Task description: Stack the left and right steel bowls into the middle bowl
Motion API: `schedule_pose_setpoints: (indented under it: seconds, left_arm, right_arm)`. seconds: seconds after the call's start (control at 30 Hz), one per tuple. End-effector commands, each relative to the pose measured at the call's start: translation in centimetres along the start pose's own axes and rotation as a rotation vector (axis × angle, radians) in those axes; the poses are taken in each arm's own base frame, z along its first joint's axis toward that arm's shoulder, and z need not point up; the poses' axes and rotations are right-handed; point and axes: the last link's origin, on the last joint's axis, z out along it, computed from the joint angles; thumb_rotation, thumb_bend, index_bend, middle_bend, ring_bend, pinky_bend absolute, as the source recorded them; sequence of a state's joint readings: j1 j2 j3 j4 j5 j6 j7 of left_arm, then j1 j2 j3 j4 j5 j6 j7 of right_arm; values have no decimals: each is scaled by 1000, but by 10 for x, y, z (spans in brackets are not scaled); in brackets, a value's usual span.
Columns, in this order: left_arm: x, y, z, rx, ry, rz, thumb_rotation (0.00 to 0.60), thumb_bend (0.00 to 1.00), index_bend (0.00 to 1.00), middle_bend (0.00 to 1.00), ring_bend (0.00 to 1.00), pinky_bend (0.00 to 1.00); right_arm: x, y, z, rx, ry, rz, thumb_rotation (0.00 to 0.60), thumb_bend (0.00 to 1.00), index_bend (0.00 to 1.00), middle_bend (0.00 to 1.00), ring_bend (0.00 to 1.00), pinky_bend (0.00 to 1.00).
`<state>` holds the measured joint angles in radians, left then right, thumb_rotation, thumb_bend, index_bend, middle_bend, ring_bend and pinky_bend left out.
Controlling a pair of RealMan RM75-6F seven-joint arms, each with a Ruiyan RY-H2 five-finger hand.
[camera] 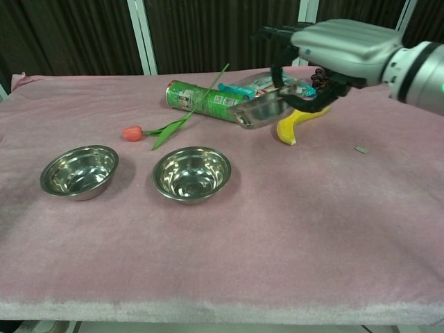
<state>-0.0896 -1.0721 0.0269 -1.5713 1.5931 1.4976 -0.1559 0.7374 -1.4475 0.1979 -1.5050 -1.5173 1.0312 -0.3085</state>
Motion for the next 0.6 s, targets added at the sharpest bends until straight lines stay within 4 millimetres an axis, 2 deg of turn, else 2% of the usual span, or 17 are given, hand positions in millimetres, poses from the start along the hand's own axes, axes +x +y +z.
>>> schedule_pose_setpoints:
  seconds: [0.03, 0.2, 0.3, 0.43, 0.6]
  left_arm:
    - [1, -1, 0, 0, 1, -1, 600, 368, 0, 85, 49, 145]
    - [0, -2, 1, 0, -6, 2, 600, 367, 0, 85, 49, 145]
    - [0, -1, 1, -2, -9, 4, 600, 366, 0, 84, 49, 145]
    - [1, -1, -1, -9, -7, 3, 600, 366, 0, 84, 49, 145]
    - [2, -1, -2, -16, -8, -2, 600, 367, 0, 84, 49, 146]
  right_arm:
    - [2, -47, 34, 65, 52, -14, 600, 566, 728, 0, 0, 0]
    - [-16, -96, 62, 123, 68, -78, 600, 565, 728, 0, 0, 0]
    - [-32, -117, 74, 138, 48, -81, 600, 565, 728, 0, 0, 0]
    - [-47, -132, 81, 146, 36, -104, 600, 565, 727, 0, 0, 0]
    - [-57, -135, 77, 157, 30, -121, 600, 566, 727, 0, 0, 0]
